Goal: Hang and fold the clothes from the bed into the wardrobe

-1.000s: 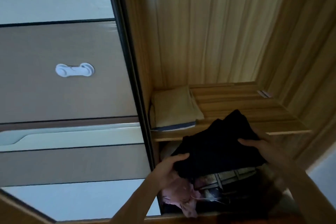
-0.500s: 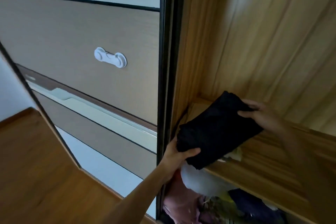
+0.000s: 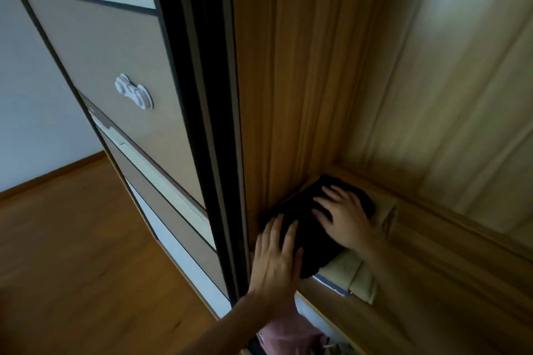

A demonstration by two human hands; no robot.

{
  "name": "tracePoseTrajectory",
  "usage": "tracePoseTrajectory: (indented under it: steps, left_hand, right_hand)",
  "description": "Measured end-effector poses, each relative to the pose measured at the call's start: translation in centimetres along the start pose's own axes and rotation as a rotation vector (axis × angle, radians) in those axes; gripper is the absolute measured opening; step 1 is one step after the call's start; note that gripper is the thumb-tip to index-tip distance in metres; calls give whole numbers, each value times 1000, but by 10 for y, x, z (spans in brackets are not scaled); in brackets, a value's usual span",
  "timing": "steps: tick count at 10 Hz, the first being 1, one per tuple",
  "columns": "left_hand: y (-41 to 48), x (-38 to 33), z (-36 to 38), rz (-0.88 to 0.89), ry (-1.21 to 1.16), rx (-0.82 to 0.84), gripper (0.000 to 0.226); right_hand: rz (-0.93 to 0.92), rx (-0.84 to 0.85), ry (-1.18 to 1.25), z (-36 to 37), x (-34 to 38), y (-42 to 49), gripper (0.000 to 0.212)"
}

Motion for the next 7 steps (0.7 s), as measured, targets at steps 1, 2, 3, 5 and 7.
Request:
tracePoseTrajectory:
  steps: [1, 2, 3, 5, 7]
  left_hand:
    - [11, -30, 29, 213, 197, 155, 59]
    - [12, -21, 56, 173, 274, 320, 74]
    - [20, -15, 63, 183, 281, 408, 86]
    - [28, -23, 48, 154, 189, 519, 92]
    - [28, -4, 18, 106, 82, 493, 86]
  right_hand:
    - [55, 141, -59, 26, -13, -6, 79]
    - [93, 173, -83, 33, -28, -4, 90]
    - [141, 196, -79, 37, -37, 4, 87]
    - [155, 193, -56, 28, -34, 7, 91]
    - [161, 71, 48, 3, -9, -17, 43]
Point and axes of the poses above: each hand's wrist, its own y-axis towards the middle knuckle, its own z-axis out of the palm, x = y × z, the point moved 6 cm from there along y, towards the middle knuckle, and after that the axes turned 6 degrees about -z, right-handed, at the moved point
